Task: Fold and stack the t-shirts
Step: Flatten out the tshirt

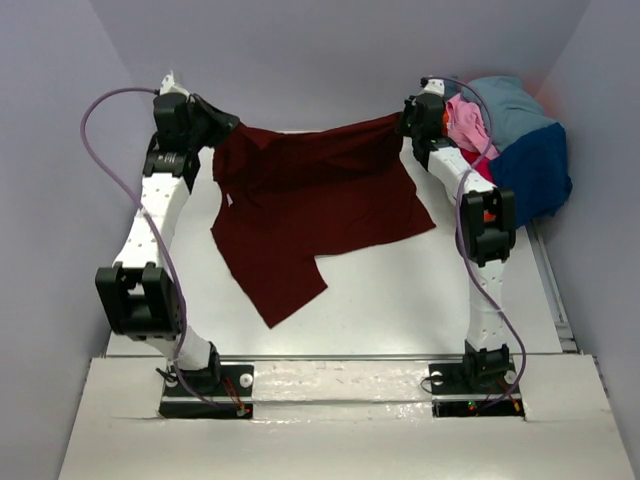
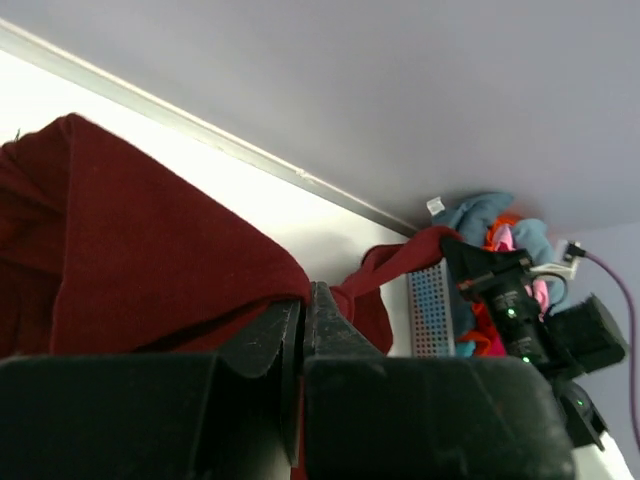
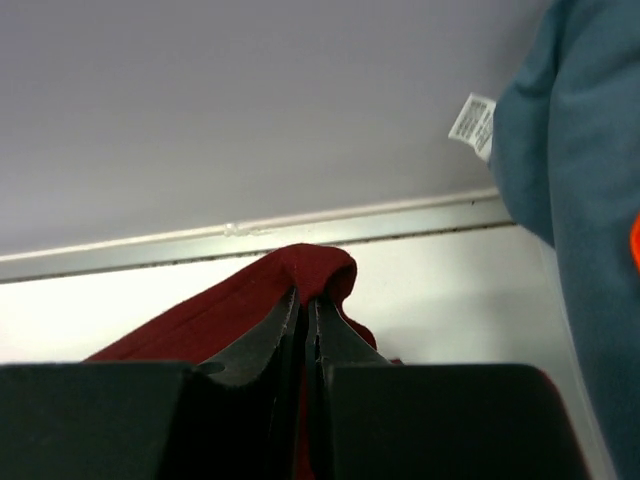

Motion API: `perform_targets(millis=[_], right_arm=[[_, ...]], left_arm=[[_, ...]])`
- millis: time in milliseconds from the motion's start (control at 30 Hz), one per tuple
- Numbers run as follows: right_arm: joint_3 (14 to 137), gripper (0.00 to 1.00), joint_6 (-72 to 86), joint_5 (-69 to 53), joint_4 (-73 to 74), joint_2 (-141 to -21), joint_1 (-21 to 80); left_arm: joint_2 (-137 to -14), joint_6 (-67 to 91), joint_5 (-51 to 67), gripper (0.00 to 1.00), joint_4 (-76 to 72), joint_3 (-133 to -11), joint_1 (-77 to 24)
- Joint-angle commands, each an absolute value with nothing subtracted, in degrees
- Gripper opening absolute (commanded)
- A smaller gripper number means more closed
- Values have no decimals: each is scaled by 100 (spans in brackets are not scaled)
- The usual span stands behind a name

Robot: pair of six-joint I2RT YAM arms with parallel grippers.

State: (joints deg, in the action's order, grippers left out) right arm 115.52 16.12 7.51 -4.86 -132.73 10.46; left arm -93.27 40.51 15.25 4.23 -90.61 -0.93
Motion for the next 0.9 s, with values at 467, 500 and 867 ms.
perform_targets(millis=[467,500,867], right_arm=[[11670,7,1749,932,159,-13007,888],[11811,7,1697,914,123,-13069,888],[13298,7,1661,607,62,-14220,888]], left_arm=[[-9447,4166,677,6,-273,-8398,-71],[-9596,4114,659,6,-264,-8646,-70],[-12137,3797,686,6,-44,-12067,44]])
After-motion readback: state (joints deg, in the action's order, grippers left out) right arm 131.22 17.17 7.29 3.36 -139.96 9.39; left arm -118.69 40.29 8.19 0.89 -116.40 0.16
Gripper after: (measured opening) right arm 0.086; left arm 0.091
